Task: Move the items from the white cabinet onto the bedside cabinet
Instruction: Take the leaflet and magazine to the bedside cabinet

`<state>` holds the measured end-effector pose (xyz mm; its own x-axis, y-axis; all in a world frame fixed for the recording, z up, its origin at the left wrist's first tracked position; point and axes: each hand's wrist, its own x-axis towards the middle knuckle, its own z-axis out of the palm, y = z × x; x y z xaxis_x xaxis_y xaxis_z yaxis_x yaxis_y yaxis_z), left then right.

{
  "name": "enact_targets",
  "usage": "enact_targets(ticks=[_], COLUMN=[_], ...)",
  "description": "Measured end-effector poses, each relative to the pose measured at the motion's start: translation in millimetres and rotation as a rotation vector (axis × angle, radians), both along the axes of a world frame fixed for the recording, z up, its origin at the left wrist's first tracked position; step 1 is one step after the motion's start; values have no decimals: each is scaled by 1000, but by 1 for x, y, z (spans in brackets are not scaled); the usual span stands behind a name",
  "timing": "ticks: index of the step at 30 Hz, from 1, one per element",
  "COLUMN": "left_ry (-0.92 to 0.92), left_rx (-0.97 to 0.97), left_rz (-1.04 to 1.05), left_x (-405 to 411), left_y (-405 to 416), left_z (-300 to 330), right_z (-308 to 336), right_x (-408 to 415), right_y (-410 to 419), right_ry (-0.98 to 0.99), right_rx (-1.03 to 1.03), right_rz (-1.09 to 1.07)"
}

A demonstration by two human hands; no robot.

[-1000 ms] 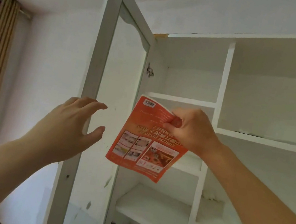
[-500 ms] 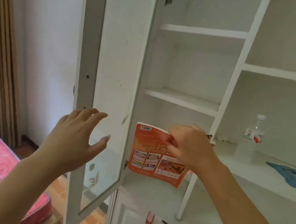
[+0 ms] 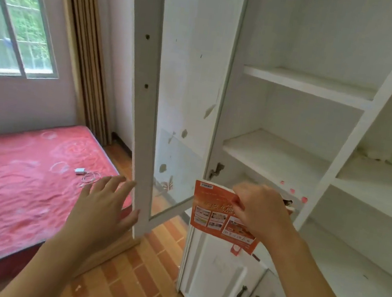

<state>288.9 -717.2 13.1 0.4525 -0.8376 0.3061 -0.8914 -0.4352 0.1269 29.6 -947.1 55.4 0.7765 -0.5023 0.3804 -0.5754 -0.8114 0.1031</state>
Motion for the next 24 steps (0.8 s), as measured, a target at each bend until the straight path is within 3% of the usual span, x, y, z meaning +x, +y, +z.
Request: enact_targets(ticks=[9, 13, 24], left_ry=[-4, 5, 21], left_rx=[147, 172, 155], left_rz=[285, 387, 626], left_x=[-19, -27, -13], left_y=[91, 139, 301], left_z=[-32, -38, -40], right_z=[-50, -69, -47], right_x=[43, 71, 153], right_y=[34, 64, 186], right_ry=[54, 71, 63], right_rx=[227, 243, 137], right_rz=[230, 333, 572])
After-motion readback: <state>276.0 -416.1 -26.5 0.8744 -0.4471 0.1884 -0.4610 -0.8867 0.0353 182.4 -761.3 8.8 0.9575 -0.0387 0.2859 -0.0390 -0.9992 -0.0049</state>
